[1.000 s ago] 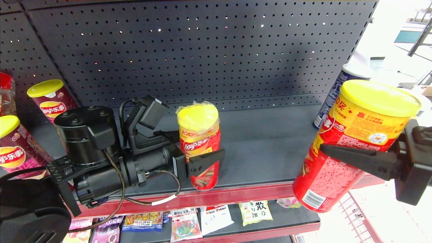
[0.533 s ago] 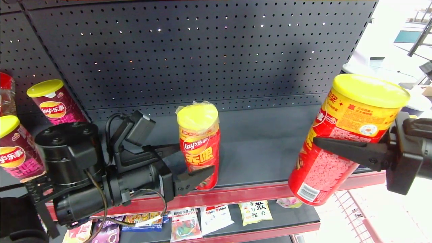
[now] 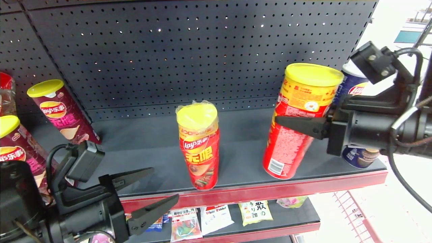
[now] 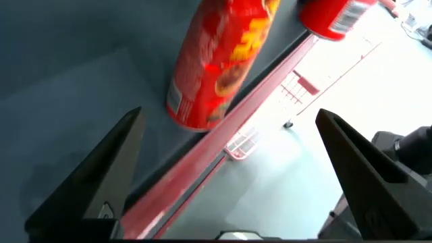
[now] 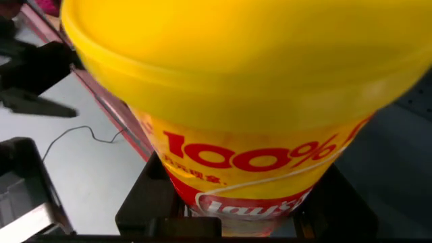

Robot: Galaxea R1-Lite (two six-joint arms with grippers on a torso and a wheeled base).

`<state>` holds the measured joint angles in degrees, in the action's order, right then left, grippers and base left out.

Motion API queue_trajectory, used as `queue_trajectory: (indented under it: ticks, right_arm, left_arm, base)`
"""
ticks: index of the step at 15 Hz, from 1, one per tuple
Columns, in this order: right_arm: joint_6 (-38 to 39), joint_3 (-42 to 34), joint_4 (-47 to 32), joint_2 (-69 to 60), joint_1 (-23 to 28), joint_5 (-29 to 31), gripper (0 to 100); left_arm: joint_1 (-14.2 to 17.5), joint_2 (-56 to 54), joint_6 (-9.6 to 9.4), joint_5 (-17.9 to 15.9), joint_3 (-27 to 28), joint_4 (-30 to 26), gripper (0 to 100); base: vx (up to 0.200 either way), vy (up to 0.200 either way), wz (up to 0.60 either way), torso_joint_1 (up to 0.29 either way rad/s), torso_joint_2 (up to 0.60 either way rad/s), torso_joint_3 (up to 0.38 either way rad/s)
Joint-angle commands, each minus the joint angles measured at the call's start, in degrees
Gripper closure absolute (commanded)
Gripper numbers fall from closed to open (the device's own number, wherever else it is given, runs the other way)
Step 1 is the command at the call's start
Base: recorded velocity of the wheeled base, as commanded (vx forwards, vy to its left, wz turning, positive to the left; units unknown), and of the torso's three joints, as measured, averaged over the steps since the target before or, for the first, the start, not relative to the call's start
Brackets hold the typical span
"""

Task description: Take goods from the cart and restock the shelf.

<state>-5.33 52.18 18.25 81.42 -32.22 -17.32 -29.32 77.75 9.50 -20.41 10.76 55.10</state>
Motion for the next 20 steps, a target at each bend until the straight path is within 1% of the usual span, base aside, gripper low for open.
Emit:
queue_trajectory:
  ticks: [1,3,4,5,7,9,10,12,15,20]
  right_arm:
    - [0.1,3.6,2.1,7.6,0.1,0.0,100]
    - [0.1,7.1,2.2,11.1,0.1,0.1,100]
    - [0.1,8.1,2.2,12.3,0.1,0.1,100]
    - [0.0,10.8,2.2,14.6,0.0,0.1,100]
    - [-0.2,14.8,2.2,18.2,-0.3,0.1,100]
    - [-0.3,17.7,2.2,21.1,-0.3,0.0,100]
    - [-0.2,20.2,2.2,23.5,-0.3,-0.1,100]
    - [-0.2,24.5,2.1,26.7,-0.4,-0.2,100]
    - [-0.2,29.6,2.1,30.7,-1.4,-0.4,100]
    - [0.0,31.9,2.1,34.2,-2.4,-0.6,100]
  left_arm:
    - [1.4,-6.1,0.35,0.0,-4.3,0.0,0]
    - [2.3,-9.2,0.44,-0.1,-6.5,-0.1,0]
    - [2.7,-10.1,0.87,0.0,-7.0,-0.1,0]
    - [3.3,-12.0,1.75,0.0,-7.6,-0.2,0]
    - [4.7,-13.5,2.28,0.0,-8.0,-0.2,0]
    - [6.0,-14.0,2.28,0.1,-8.0,-0.2,0]
    - [7.3,-14.2,2.28,0.1,-7.8,-0.2,0]
    - [8.7,-14.5,2.28,0.0,-7.2,-0.1,0]
    - [8.8,-14.7,2.28,0.1,-6.8,-0.1,0]
    - [9.2,-14.6,2.28,0.3,-5.3,-0.2,0]
  base:
    - [0.000,0.000,0.00,0.000,0.00,0.000]
    - [0.000,0.000,0.00,0.000,0.00,0.000]
    - [0.000,0.000,0.00,0.000,0.00,0.000]
    - [0.000,0.000,0.00,0.000,0.00,0.000]
    - [0.000,0.000,0.00,0.000,0.00,0.000]
    - [0.000,0.000,0.00,0.000,0.00,0.000]
    - [0.000,0.000,0.00,0.000,0.00,0.000]
    - [0.000,0.000,0.00,0.000,0.00,0.000]
    - [0.000,0.000,0.00,0.000,0.00,0.000]
    - [0.000,0.000,0.00,0.000,0.00,0.000]
